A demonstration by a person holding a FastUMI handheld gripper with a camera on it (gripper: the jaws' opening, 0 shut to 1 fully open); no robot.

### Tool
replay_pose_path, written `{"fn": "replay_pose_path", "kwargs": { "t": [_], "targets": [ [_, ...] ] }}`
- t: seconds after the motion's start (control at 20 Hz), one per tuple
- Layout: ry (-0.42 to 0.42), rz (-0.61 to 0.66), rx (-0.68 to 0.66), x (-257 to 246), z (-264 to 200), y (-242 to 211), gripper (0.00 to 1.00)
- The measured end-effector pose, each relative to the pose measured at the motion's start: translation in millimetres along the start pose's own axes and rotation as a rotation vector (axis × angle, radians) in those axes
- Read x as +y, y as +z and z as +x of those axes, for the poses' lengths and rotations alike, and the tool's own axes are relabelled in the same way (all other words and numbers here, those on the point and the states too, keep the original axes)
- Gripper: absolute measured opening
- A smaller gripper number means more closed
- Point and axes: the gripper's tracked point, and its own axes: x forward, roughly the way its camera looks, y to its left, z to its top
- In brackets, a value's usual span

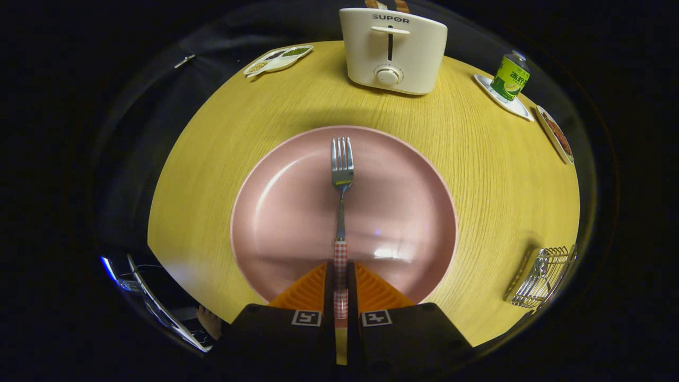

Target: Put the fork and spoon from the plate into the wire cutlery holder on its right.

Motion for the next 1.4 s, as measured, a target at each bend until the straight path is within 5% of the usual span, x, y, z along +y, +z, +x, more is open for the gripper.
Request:
{"fn": "replay_pose_path", "kwargs": {
  "t": [0.65,1.4],
  "targets": [
    [0.142,-0.011,-0.062,-33,-98,5,0.09],
    [-0.012,0.095,0.077,-180,-222,-72,0.09]
  ]
}}
